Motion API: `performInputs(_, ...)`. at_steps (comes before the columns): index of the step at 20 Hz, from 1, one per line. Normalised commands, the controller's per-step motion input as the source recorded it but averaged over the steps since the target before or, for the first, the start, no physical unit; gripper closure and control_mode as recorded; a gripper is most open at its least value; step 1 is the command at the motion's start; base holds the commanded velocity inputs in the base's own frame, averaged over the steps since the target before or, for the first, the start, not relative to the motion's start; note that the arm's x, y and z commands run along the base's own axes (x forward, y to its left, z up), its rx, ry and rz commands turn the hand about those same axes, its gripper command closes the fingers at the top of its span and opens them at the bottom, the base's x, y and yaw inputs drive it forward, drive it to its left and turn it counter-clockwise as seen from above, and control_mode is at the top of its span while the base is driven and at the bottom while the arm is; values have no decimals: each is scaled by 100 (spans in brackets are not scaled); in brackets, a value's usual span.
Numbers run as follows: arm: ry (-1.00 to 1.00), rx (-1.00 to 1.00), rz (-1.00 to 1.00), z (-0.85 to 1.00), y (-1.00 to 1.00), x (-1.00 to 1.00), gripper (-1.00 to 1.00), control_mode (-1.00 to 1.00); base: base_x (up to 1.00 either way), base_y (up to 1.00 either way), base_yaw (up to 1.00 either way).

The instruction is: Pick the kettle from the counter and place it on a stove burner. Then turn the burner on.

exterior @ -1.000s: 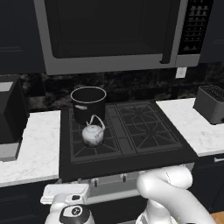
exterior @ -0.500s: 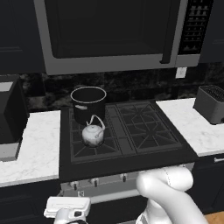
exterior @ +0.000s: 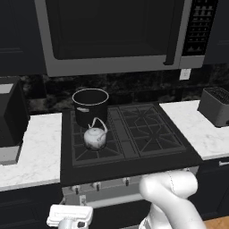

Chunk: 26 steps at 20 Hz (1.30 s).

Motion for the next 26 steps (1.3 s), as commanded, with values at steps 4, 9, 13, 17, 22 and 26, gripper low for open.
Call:
performInputs(4,0,0,0,0,0,20,-100,-100,0,0,0)
performInputs(9,0,0,0,0,0,32,-100,-100,0,0,0)
performInputs(13,3,0,1,-2,0,42,-100,-100,0,0,0)
performInputs(17,5,0,4,-13,0,36,-100,-100,0,0,0)
performInputs(22,0,0,7,-30,0,26,-100,-100,0,0,0)
performInputs(26,0,0,8,-33,0,19,-100,-100,0,0,0)
